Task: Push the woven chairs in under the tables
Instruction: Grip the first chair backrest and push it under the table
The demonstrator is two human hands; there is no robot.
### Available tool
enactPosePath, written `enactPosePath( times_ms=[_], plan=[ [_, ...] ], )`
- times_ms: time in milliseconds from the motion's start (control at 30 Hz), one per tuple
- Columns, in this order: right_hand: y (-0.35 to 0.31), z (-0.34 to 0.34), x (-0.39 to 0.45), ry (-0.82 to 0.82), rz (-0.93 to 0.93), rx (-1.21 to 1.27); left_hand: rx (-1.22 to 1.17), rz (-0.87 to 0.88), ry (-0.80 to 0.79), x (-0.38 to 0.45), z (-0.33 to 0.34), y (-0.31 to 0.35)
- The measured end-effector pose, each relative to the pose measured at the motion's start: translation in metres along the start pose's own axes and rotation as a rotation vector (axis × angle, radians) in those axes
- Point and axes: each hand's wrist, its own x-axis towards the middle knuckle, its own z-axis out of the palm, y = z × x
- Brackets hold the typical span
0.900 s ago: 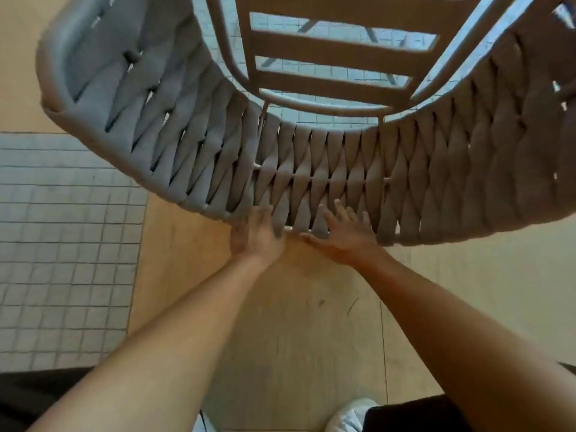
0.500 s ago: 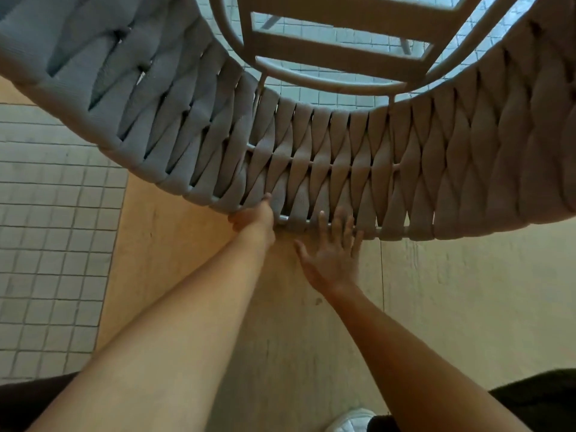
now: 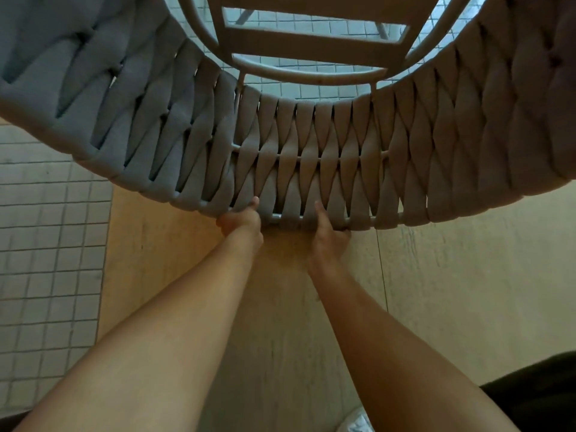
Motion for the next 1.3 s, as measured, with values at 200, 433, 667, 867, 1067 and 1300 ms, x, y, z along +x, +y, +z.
enactPosePath(
  times_ms=[200,433,667,867,1067,1300],
  plan=[
    [-0.005,0.026,0.008,0.232,-0.012,0.077,-0.056,0.029,-0.085,-0.009,-0.012,-0.008],
    [-0.040,0.032,-0.009,0.245,-0.038,0.231,0.024,0.133,-0.057,-0.045,-0.032,0.022],
    [-0.116,0.026,-0.078,0.308,0.003,0.136,0.081,0.318,-0.016,-0.137,-0.067,0.077],
    [-0.153,0.004,-0.166,0.346,0.012,0.056,0.576,0.842,0.089,-0.219,-0.133,0.109],
    [-0.187,-0.030,-0.255,0.353,0.014,-0.057,1.401,1.424,-0.465,-0.245,-0.193,0.178],
    [-0.223,-0.040,-0.338,0.341,0.020,-0.091,1.940,1.455,-0.771,-0.292,-0.212,0.238]
  ],
)
